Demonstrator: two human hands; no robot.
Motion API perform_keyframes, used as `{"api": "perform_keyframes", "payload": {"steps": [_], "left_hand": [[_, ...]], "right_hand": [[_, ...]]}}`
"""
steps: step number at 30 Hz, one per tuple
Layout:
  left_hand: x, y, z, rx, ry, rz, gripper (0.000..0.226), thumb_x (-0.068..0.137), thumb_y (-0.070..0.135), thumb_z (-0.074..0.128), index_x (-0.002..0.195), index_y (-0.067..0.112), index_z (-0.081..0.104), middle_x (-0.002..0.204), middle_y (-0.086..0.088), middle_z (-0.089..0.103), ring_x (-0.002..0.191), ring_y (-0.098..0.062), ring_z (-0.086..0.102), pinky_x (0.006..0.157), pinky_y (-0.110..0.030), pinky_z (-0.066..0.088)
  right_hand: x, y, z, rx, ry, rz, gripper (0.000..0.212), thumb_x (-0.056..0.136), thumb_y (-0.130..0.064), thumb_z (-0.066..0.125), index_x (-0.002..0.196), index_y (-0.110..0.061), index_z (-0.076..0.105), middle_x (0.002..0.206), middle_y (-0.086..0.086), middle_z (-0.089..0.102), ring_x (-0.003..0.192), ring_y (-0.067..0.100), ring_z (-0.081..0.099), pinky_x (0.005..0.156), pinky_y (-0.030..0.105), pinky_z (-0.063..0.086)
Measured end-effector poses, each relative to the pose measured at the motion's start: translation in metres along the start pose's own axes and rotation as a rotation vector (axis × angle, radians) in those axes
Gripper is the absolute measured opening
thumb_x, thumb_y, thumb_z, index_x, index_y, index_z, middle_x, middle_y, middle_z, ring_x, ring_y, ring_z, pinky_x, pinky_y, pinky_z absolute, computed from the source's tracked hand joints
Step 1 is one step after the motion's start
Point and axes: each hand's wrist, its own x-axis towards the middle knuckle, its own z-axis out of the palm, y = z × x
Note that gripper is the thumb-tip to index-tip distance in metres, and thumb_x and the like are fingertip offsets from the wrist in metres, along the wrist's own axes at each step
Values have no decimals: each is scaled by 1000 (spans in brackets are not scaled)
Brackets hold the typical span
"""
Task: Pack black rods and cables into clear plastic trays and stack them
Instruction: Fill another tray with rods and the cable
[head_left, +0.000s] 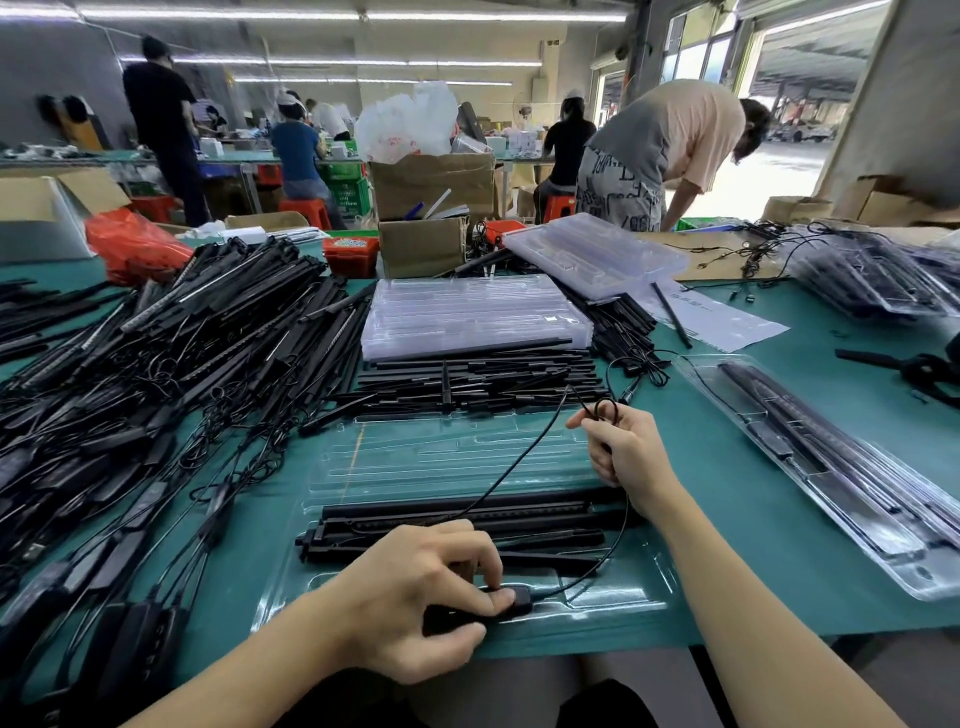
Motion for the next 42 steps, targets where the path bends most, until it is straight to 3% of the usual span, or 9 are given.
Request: {"api": "perform_keyframes", "payload": {"steps": [8,13,16,20,24,29,31,37,42], "left_hand": [[5,-10,3,-342,103,-193,38,99,45,52,101,21,81,99,13,71,92,-16,62,79,-39,50],[17,-11,1,-485,403,-252,34,97,29,49,100,14,79,79,4,76,70,-19,69,59,-36,55],[43,-6,-15,-467,610,-216,34,96,27,50,87,10,78,64,1,70,48,-36,58,37,-48,41],[81,-20,-37,-424,869,-329,18,93,22,59,83,15,73,62,-1,64,52,-29,55,43,-45,42],[105,-42,-31,-659,663,-490,17,91,8,70,99,23,72,82,4,64,69,-10,55,58,-23,45],[97,-59,-9,-841,507,-417,44,69,-6,58,104,17,72,94,-3,71,79,-15,59,64,-28,49],[91,-63,1,-814,471,-405,37,71,-2,64,102,17,71,95,-1,73,79,-13,62,69,-31,50],[91,-69,12,-690,591,-448,11,75,11,79,81,13,71,78,5,73,71,-9,66,52,-28,51],[89,-72,13,-794,672,-482,9,74,12,73,81,8,70,74,0,71,59,-13,62,43,-27,48]], "right_hand": [[-1,-1,-3,93,-43,-12,32,78,-16,43,92,3,65,46,5,39,39,15,29,40,20,23],[1,-5,-4,129,-53,42,38,62,-11,40,96,-4,54,46,8,39,41,16,30,42,21,22],[-2,-14,3,53,-95,2,31,62,-7,40,93,-12,44,48,8,45,42,16,31,41,21,23],[-9,-30,11,41,-187,-27,30,60,-2,41,89,-10,39,59,19,59,43,15,34,40,20,27],[-16,-44,22,3,-256,-27,24,63,1,47,86,-3,51,68,18,66,43,12,37,39,19,29],[-19,-47,26,-94,-305,-39,15,82,15,59,90,5,66,71,11,71,48,7,46,43,16,33],[-18,-43,25,-98,-313,-10,15,87,13,61,99,6,65,65,5,68,49,9,48,43,17,33],[-18,-33,27,-97,-255,-1,19,86,1,72,95,0,56,68,17,69,56,28,54,42,27,38],[-18,-29,24,-14,-281,-17,13,82,5,75,93,3,68,72,11,69,60,16,60,47,23,46]]}}
